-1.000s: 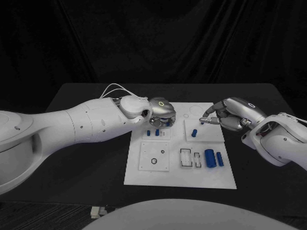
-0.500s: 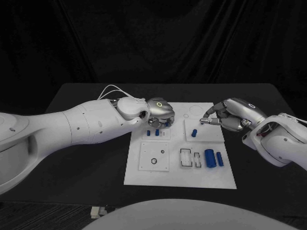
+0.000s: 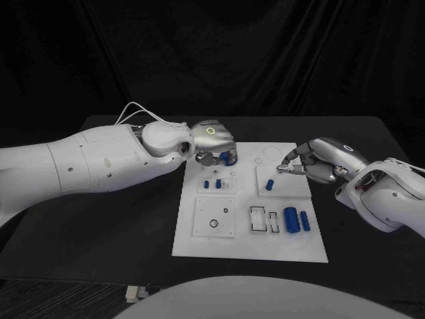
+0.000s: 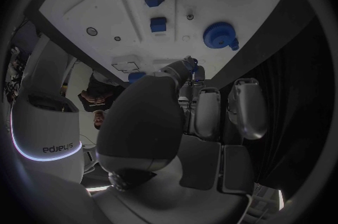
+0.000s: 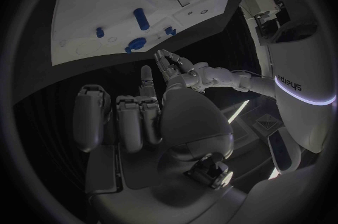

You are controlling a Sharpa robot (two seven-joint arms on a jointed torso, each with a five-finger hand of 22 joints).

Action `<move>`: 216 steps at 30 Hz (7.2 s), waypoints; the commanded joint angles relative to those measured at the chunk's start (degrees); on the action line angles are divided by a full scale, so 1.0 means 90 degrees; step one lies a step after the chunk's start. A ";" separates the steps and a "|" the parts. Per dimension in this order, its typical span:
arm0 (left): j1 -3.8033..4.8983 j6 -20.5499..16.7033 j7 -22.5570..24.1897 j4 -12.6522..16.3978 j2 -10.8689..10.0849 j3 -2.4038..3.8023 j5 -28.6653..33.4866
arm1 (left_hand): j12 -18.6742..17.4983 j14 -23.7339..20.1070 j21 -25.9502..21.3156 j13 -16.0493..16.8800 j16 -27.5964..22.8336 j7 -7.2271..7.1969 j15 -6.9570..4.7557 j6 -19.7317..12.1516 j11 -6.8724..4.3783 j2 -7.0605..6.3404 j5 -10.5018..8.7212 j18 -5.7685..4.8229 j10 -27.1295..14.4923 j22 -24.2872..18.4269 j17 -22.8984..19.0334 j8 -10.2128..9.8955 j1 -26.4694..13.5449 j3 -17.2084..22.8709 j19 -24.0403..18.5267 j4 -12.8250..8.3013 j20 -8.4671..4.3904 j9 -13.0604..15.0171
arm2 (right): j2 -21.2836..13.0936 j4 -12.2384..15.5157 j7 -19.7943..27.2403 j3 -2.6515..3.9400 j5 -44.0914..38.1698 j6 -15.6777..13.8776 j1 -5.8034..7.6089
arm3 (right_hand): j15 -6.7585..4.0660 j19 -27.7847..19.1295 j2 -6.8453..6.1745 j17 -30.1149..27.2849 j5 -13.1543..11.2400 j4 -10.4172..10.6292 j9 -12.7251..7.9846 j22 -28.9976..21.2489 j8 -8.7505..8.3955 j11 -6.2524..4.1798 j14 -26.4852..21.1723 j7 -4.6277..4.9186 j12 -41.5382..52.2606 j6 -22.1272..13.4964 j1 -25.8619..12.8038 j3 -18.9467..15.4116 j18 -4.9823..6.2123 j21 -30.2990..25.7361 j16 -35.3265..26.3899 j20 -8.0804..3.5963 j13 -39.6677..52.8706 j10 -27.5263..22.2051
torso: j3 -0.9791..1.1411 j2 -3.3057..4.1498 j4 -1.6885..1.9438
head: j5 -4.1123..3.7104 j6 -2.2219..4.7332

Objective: Assemble the parts on the task board

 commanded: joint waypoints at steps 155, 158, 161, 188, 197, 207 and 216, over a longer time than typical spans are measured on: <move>-0.0548 -0.0689 -0.0178 -0.0610 -0.0340 -0.0006 -0.0003 | -0.0536 -0.0550 -0.1117 -0.0364 -0.0716 -0.0614 0.0090 -0.1453 0.0106 -0.0072 -0.0316 0.0191 -0.2096 0.0890 -0.1098 -0.0614 -0.0206 -0.0315 -0.0443 -0.0145 0.0093 -0.0510 | -0.0145 0.0019 -0.0116 0.0005 0.0044 0.0067 -0.0080 | -0.0032 0.0016 0.0072 0.1476 0.0021 -0.0018 -0.0002 0.1213 0.0002 -0.0014 0.0593 -0.0003 -0.0121 0.0072 0.0101 -0.0068 0.0097 -0.0175 -0.0109 -0.0009 0.1431 0.0534 | 0.0000 0.0006 -0.0003 | 0.0007 -0.0001; -0.0503 -0.0916 -0.0081 -0.0561 -0.0512 -0.0006 -0.0003 | -0.0449 -0.0521 -0.1066 -0.0372 -0.0681 -0.0597 0.0091 -0.1340 0.0070 -0.0037 -0.0313 0.0179 -0.2039 0.0907 -0.1053 -0.0569 -0.0135 -0.0314 -0.0407 -0.0121 0.0101 -0.0515 | -0.0200 0.0049 -0.0125 0.0005 0.0023 0.0015 -0.0028 | -0.0030 0.0004 0.0061 0.1455 0.0020 -0.0019 -0.0003 0.1205 0.0001 -0.0013 0.0585 -0.0002 -0.0139 0.0075 0.0112 -0.0078 0.0102 -0.0199 -0.0127 -0.0008 0.1412 0.0519 | -0.0001 0.0006 -0.0003 | 0.0034 -0.0001; -0.0439 -0.1187 0.0068 -0.0502 -0.0701 -0.0006 -0.0003 | -0.0312 -0.0496 -0.1055 -0.0396 -0.0655 -0.0614 0.0093 -0.1204 -0.0022 -0.0040 -0.0383 0.0169 -0.1957 0.0914 -0.1025 -0.0529 -0.0108 -0.0330 -0.0387 -0.0035 0.0127 -0.0530 | -0.0243 0.0061 -0.0145 0.0006 0.0008 -0.0034 0.0074 | -0.0029 -0.0004 0.0054 0.1445 0.0021 -0.0020 -0.0004 0.1200 0.0001 -0.0012 0.0581 -0.0003 -0.0147 0.0078 0.0121 -0.0084 0.0105 -0.0215 -0.0136 -0.0007 0.1404 0.0512 | -0.0001 0.0004 -0.0002 | 0.0033 -0.0001; -0.0055 -0.1509 0.1661 0.0816 -0.2279 -0.0011 0.5496 | 0.0394 -0.4202 -0.5476 -0.0474 -0.3493 0.0215 0.0782 -0.1128 0.0564 0.0294 -0.0148 0.0498 -0.2058 -0.0015 -0.3702 -0.0667 -0.1764 -0.0358 -0.3405 0.1133 0.0489 -0.0896 | 0.0509 -0.0827 -0.1150 0.0006 -0.2990 0.1184 0.1036 | -0.0017 -0.0052 -0.1047 0.1059 -0.0952 0.0002 -0.0516 0.1111 -0.0754 0.0203 0.0468 -0.0331 -0.8789 -0.0512 0.2816 0.1206 0.0151 -0.0668 -0.0540 0.0010 -0.6045 -0.2879 | -0.0012 0.0011 0.0003 | -0.0135 -0.0001; -0.0310 0.0222 0.3368 0.1047 -0.2362 -0.0013 0.9930 | -0.0291 -0.8743 -0.7660 -0.0818 -0.7774 0.0274 0.0884 -0.2511 0.0376 0.0628 0.0655 0.0440 -0.5049 -0.2718 -0.6750 -0.0655 -0.1834 -0.2008 -0.8034 0.1162 0.0806 -0.1273 | 0.0939 -0.1220 -0.1162 0.0005 -0.3222 0.1627 0.0819 | -0.0034 -0.0025 -0.1809 0.1121 -0.0959 -0.0015 -0.0781 0.1157 -0.0844 0.0192 0.0478 -0.0428 -0.8991 -0.0490 0.2231 0.2724 0.0139 -0.0622 -0.0487 -0.0002 -0.6573 -0.2742 | -0.0008 0.0016 0.0021 | -0.0257 -0.0001; -0.0533 0.1268 0.3553 0.1496 -0.2497 -0.0015 1.1528 | -0.0753 -0.9178 -0.7934 -0.1001 -0.8602 -0.0343 0.0501 -0.5522 -0.0241 0.1381 -0.0482 0.0737 -0.6613 -0.7721 -0.7314 -0.0915 -0.2465 -0.3551 -0.9026 0.1159 0.0465 -0.1566 | 0.1119 -0.1351 -0.1166 0.0005 -0.3253 0.1785 0.0571 | -0.0012 -0.0039 -0.2143 0.1109 -0.0948 -0.0046 -0.0754 0.1144 -0.0678 0.0197 0.0471 -0.0234 -0.8905 -0.0190 0.1579 0.3387 0.0153 -0.0676 -0.0502 0.0002 -0.6610 -0.2827 | -0.0011 0.0022 0.0025 | -0.0359 -0.0001; -0.0668 0.1560 0.3521 0.1949 -0.2615 -0.0016 1.2238 | -0.0811 -0.9178 -0.7965 -0.1036 -0.8602 -0.0705 0.0346 -0.5974 -0.0602 0.0992 -0.0443 0.0733 -0.6832 -0.8128 -0.7314 -0.0947 -0.2301 -0.3388 -0.9026 0.1174 0.0305 -0.1598 | 0.1149 -0.1357 -0.1117 0.0006 -0.3256 0.1927 0.0467 | -0.0004 -0.0051 -0.2269 0.1093 -0.0760 -0.0035 -0.0732 0.1136 -0.0702 0.0212 0.0465 -0.0231 -0.8844 -0.0266 0.1359 0.3581 0.0157 -0.0710 -0.0519 0.0010 -0.6591 -0.2846 | -0.0034 0.0014 0.0031 | -0.0361 -0.0001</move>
